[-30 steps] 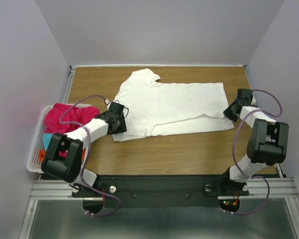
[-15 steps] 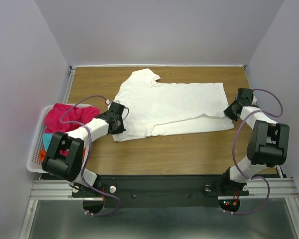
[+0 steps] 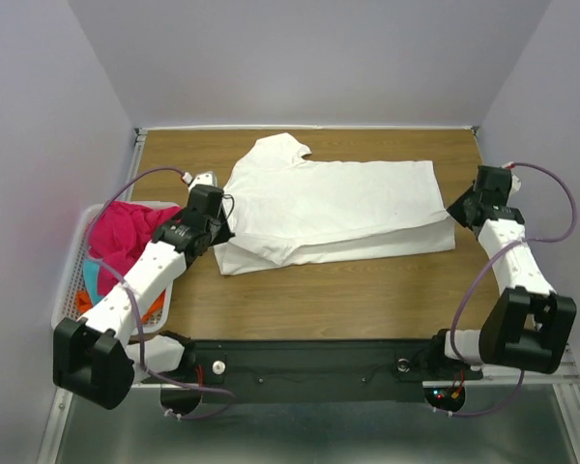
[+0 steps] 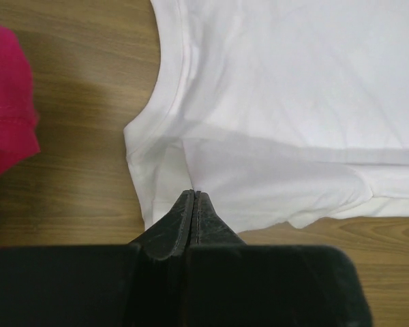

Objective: Fold and stack the t-shirts
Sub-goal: Fold the tshirt

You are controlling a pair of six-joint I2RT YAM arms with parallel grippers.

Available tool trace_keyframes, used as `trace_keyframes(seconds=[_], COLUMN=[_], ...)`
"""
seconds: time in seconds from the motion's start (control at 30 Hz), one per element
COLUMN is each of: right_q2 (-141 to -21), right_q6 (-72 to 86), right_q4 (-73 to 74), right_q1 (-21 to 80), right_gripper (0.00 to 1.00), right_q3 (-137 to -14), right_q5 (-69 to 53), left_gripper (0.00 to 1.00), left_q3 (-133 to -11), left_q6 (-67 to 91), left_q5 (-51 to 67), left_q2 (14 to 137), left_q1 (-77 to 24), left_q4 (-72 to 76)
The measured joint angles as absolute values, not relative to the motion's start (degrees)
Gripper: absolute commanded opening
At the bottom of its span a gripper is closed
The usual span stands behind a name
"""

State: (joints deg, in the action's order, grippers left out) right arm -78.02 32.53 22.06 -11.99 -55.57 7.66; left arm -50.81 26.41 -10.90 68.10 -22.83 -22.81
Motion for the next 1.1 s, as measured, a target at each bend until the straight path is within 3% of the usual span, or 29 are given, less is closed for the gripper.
trace_keyframes(seconds=[0.5, 1.1], right_q2=[-47.8, -58.9], right_q6=[35.3, 35.8], right_q4=[42.2, 46.2], right_q1=[-12.0, -12.0], right_gripper=[0.01, 0.01], right_q3=[-47.8, -46.1], right_q5=[15.5, 19.0], left_gripper=[0.0, 0.0], left_q3=[-51.1, -51.1], left_q6=[30.5, 30.7], left_q5=[-4.9, -0.4], left_q2=[56.3, 53.5], left_q1=[-22.8, -22.8], left_q4=[-33.6, -38.8])
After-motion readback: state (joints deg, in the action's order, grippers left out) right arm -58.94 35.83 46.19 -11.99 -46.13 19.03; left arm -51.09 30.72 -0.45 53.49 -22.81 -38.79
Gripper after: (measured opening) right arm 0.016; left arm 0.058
